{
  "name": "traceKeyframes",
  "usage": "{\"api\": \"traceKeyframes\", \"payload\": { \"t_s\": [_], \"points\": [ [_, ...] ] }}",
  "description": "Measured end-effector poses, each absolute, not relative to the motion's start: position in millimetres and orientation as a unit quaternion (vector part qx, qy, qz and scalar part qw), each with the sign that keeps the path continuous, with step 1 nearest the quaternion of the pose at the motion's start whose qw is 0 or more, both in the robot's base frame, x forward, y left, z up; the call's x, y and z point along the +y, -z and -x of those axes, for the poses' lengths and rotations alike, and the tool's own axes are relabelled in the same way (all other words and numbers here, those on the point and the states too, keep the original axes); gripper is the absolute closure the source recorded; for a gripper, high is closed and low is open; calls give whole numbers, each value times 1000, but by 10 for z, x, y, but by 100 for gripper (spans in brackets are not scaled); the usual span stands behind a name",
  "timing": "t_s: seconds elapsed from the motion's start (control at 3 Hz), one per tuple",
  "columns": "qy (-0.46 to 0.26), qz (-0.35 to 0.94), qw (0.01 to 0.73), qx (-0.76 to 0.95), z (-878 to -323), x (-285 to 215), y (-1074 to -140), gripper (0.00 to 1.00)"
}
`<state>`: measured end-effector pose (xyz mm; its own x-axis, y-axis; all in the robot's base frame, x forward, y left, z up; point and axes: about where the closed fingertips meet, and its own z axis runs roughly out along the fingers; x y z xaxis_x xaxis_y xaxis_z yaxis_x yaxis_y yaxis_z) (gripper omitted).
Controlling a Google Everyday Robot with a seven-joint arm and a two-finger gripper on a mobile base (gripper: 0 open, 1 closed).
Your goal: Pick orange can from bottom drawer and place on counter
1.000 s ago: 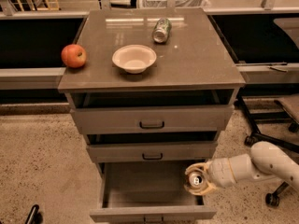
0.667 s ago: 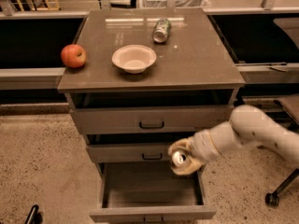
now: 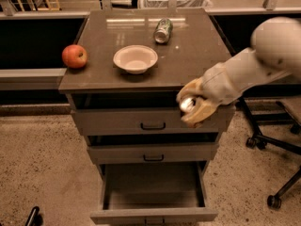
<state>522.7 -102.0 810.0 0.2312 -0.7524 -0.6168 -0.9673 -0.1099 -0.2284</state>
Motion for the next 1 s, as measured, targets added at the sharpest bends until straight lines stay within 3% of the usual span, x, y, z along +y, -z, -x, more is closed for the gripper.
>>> {"api": "traceKeyframes", "payload": {
  "t_s": [0.67, 1.0],
  "points": [
    [-150, 606, 382, 682, -4937, -2205, -8887, 100],
    [-163, 630, 324, 686, -5270, -1667, -8889, 100]
  ]
}}
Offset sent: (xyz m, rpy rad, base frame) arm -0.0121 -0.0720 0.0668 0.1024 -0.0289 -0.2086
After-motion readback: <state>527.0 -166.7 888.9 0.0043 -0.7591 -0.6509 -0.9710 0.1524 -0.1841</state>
